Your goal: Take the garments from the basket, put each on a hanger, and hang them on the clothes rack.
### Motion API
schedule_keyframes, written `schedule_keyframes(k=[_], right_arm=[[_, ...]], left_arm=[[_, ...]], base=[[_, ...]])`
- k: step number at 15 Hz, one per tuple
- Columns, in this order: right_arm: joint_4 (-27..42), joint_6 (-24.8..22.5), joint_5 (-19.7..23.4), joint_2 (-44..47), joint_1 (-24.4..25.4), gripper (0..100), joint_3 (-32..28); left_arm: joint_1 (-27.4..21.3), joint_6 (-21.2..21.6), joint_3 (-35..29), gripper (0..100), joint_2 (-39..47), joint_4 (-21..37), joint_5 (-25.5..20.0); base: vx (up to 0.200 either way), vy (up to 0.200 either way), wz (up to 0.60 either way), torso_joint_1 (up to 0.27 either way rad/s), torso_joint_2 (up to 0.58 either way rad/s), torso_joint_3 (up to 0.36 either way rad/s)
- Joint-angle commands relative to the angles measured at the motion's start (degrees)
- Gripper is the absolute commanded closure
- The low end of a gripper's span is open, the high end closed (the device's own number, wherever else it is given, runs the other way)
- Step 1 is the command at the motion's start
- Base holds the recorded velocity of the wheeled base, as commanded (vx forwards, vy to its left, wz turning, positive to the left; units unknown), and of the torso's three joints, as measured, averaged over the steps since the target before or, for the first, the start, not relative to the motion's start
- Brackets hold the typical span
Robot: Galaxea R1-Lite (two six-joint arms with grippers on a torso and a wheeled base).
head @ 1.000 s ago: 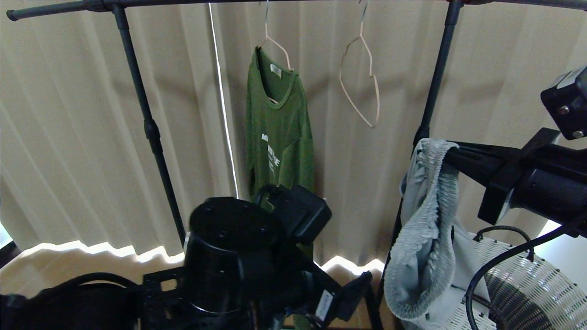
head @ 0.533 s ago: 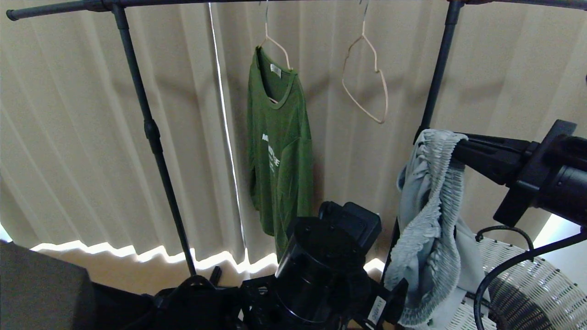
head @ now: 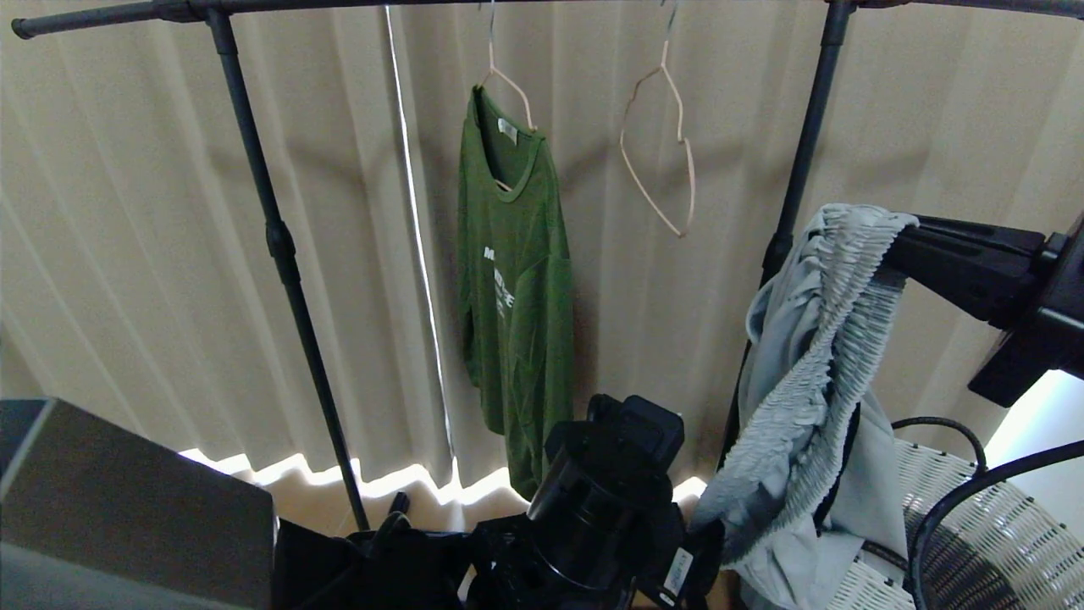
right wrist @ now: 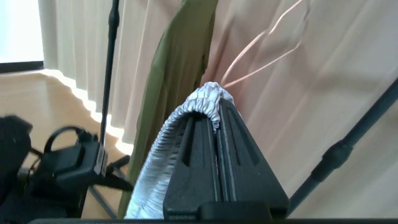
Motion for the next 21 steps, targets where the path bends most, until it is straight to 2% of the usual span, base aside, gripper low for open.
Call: schedule_keyframes(k=[1,2,4,6,7,9,11,12,13,14,15,17,19,21], right_arm=[[0.02,-0.03,0.01,-0.46,0.03,100,-0.11],[0.02,-0.03,0.01,-0.37,0.03,100,-0.2],[0.02,-0.03,0.01,-0.28,0.03,100,-0.38],[0.02,0.41,0.01,0.07,-0.06,100,-0.47],[0.11,1.11,-0.07,0.15,-0.06,100,-0.47],[0.11,2.69,-0.16,1.39,-0.41,100,-0.73],[0.11,3.13,-0.16,2.18,-0.41,100,-0.99],[0.11,3.13,-0.16,2.18,-0.41,100,-0.99],[0.02,3.57,-0.16,4.11,-0.41,100,-1.26],[0.02,3.57,-0.16,5.34,-0.41,100,-1.26],[-0.07,3.57,-0.25,6.22,-0.41,100,-1.52],[-0.07,3.48,-0.25,7.89,-0.41,100,-3.01],[-0.07,3.48,-0.25,8.24,-0.41,100,-3.54],[0.02,3.4,-0.34,8.15,-0.41,100,-3.81]], left_arm=[[-0.09,-0.38,1.31,0,-0.3,-0.21,0.21],[-0.09,-0.65,2.19,100,-0.74,-0.21,0.38],[-0.09,-0.74,3.15,100,-1.44,-0.3,0.38],[-0.44,-0.38,6.76,100,-3.29,-1.53,4.43],[-0.79,-0.12,9.13,100,-4.34,-3.46,5.39],[-1.93,2.78,18.18,100,-9.09,-10.93,5.57],[-1.67,5.24,23.11,100,-11.73,-15.24,5.66],[-1.67,5.24,23.11,100,-11.73,-15.24,5.66],[1.14,8.14,28.99,100,-18.41,-18.84,5.57],[4.39,9.99,30.49,100,-23.15,-18.23,5.3],[7.21,11.66,30.31,100,-26.05,-16.2,5.22],[13.97,14.73,25.39,100,-32.2,-7.24,5.04],[17.31,16.31,17.74,100,-37.48,3.66,4.34],[18.28,16.75,12.03,100,-40.99,11.57,2.84]], base=[[0.0,0.0,0.0,0.0,0.0,0.0],[0.0,0.0,0.0,0.0,0.0,0.0],[0.0,0.0,0.0,0.0,0.0,0.0],[0.0,0.0,0.0,0.0,0.0,0.0],[0.0,0.0,0.0,0.0,0.0,0.0],[0.0,0.0,0.0,0.0,0.0,0.0],[0.0,0.0,0.0,0.0,0.0,0.0],[0.0,0.0,0.0,0.0,0.0,0.0],[0.0,0.0,0.0,0.0,0.0,0.0],[0.0,0.0,0.0,0.0,0.0,0.0],[0.0,0.0,0.0,0.0,0.0,0.0],[0.0,0.0,0.0,0.0,0.0,0.0],[0.0,0.0,0.0,0.0,0.0,0.0],[0.0,0.0,0.0,0.0,0.0,0.0]])
